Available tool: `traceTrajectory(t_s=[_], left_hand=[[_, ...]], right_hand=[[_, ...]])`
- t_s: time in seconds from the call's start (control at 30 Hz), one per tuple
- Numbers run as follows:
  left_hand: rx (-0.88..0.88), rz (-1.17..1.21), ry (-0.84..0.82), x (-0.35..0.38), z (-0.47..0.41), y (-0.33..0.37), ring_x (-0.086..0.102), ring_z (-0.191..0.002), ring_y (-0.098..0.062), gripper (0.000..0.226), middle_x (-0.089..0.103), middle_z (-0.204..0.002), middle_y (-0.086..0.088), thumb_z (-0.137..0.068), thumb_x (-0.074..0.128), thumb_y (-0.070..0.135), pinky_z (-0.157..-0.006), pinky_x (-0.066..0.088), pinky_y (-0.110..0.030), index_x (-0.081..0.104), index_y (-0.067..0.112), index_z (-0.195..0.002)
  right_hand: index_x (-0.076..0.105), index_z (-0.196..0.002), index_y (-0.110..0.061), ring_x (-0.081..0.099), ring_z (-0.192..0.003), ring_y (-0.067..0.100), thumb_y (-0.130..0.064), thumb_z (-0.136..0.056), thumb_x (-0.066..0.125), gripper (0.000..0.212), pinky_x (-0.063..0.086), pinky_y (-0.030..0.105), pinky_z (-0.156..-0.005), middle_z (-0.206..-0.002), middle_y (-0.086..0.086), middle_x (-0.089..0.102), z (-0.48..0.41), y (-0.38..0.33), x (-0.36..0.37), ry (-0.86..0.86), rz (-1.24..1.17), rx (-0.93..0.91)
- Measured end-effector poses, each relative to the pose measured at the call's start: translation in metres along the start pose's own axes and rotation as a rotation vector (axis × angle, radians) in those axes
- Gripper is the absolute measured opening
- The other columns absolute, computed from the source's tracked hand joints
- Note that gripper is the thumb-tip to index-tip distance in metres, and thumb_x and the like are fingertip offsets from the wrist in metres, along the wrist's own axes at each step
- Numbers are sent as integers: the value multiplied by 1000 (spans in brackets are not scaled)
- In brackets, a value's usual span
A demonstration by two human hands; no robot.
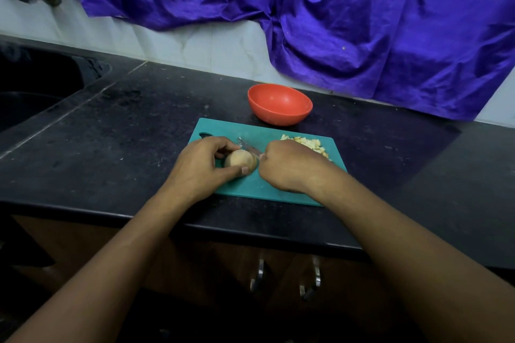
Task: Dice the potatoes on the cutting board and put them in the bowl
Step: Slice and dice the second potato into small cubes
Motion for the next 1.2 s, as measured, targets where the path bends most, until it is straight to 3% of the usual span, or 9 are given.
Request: traceTrajectory(t_s=[0.17,0.3,0.4,0.5,0.63,0.77,0.93,1.2], left_hand=[[-12,1,1,-1,-1,0,65,-96,-1,45,72,-105,15,-72,89,41,-87,54,-30,75,27,-112],[-19,8,7,-2,0,0,65,-95,1,43,73,-105,16,-72,89,42,-87,54,-30,76,28,-111],[-20,1,0,-3,1,2,64,-95,2,44,72,-107,16,-72,89,42,-86,53,-28,75,29,-112],[-9,-5,2,-3,3,5,64,-96,1,44,72,-106,17,-73,89,43,-87,53,-29,75,29,-113],[3,-15,9,-5,4,6,64,-96,2,48,73,-110,15,-75,88,41,-88,52,-25,75,26,-118],[13,-36,2,-5,4,4,64,-100,2,46,73,-116,14,-80,84,39,-89,51,-24,73,26,-124],[21,-42,13,-6,5,5,64,-100,-1,44,74,-114,12,-82,84,37,-92,53,-30,73,25,-123],[15,-56,11,-5,3,3,66,-100,-2,44,74,-113,11,-80,84,37,-94,54,-32,75,24,-121]], right_hand=[[64,-113,-15,57,-89,24,-27,-100,50,23,46,36,-74,-96,5,60,9,-9,17,8,98,0],[59,-124,-14,63,-104,26,-24,-103,47,26,41,38,-73,-118,6,64,31,-9,37,63,194,0],[58,-122,-15,63,-100,26,-27,-103,46,25,44,39,-72,-113,6,64,36,0,40,81,171,10],[63,-114,-18,62,-93,20,-36,-107,41,30,50,39,-76,-99,1,62,30,20,42,-3,-70,75],[63,-98,-18,61,-82,15,-40,-109,37,37,46,34,-65,-90,2,62,26,32,36,7,-266,88],[60,-87,-19,62,-77,17,-36,-108,39,34,45,32,-62,-86,2,63,23,24,18,77,-223,47],[51,-77,-21,59,-79,18,-30,-103,45,29,43,33,-63,-84,2,59,13,9,12,43,-120,15],[55,-98,-17,56,-87,25,-33,-103,48,19,45,34,-74,-89,3,54,6,-14,4,24,37,5]])
Point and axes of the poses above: each hand's wrist, its own z-axis away from the middle knuckle, its own x-axis out of the palm, y = z × x, the point moved 7 cm from there along -z, towards the middle knuckle
